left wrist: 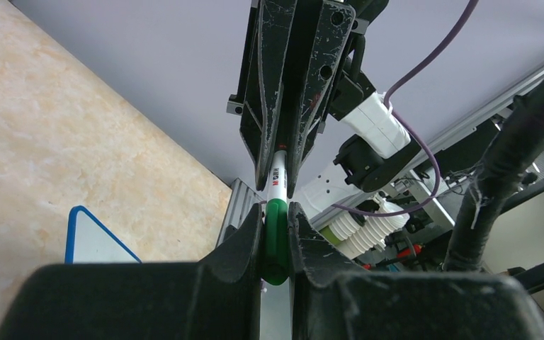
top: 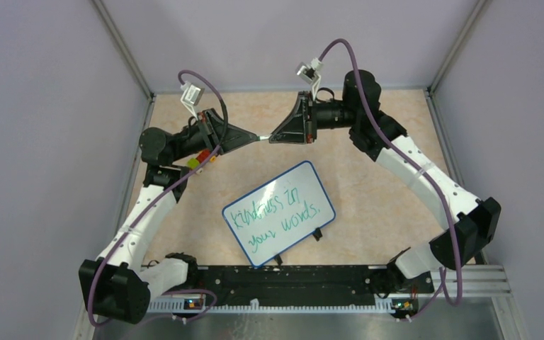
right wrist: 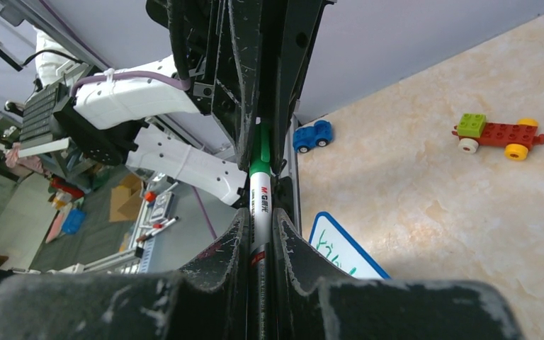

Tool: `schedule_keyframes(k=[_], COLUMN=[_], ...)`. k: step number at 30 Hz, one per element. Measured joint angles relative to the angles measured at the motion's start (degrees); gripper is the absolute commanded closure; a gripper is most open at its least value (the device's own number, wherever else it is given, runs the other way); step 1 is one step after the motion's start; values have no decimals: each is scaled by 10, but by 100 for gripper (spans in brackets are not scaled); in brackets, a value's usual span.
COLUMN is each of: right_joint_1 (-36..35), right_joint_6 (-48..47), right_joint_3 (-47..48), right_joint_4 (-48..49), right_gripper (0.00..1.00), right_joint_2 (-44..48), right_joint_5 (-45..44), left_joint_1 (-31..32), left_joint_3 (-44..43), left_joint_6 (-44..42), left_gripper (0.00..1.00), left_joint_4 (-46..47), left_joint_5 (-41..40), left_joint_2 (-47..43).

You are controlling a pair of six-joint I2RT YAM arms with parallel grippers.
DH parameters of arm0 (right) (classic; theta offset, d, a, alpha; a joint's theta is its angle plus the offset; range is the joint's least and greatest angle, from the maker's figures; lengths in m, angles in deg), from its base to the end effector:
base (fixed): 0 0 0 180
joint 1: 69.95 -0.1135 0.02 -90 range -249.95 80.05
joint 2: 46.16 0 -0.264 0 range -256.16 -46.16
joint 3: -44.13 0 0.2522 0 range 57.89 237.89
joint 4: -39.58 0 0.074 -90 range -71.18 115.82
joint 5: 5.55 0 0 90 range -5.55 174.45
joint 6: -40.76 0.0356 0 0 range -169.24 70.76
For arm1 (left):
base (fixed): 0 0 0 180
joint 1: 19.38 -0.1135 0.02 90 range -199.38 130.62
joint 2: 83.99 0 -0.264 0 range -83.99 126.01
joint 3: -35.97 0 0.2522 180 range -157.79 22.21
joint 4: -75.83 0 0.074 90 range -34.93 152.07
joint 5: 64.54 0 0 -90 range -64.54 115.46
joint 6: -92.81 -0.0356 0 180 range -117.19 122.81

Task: Write a sentence on the whiteboard
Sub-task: Pass from the left arm to the right, then put down the whiteboard marker at the center of the board.

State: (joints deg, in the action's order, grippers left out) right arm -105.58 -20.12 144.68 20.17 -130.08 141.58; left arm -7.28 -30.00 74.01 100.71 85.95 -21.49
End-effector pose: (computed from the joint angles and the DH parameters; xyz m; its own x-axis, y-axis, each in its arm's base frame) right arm 0.2483 0.2147 0.4437 -0.5201 -0.0478 -0.8528 -0.8527 -0.0278 0.5217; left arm 0.2188 -0.0786 0.4064 -0.6570 -0.3360 -0.6748 0.7141 0.0092 -0.6999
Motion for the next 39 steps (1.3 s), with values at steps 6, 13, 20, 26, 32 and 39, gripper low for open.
schedule_keyframes(k=[6,13,20,26,32,39], right_joint_1=[-2,-2,-7,18,76,143], right_joint_6=[-4,-26,-36,-37,-75,-186], right_joint_3=[7,14,7,-24,-40,-40], right_joint_4=[-10,-33,-42,-44,-88,-201], right_gripper=[100,100,100,100,100,100], right_joint_2=[-3,-3,-3,5,35,74], right_joint_5=[0,-4,-11,-6,-9,-68], left_joint_1=[-1,-1,3,-6,-16,-16], left_joint_3=[3,3,-15,-37,-93,-181], left_joint_6=[5,-22,-110,-179,-287,-473], left_gripper=[100,81,48,26,1,1], left_joint_4=[4,-12,-117,-209,-326,-517], left_joint_5=[-1,1,1,-7,-25,-109], left_joint_2=[0,-3,-5,-1,-1,12])
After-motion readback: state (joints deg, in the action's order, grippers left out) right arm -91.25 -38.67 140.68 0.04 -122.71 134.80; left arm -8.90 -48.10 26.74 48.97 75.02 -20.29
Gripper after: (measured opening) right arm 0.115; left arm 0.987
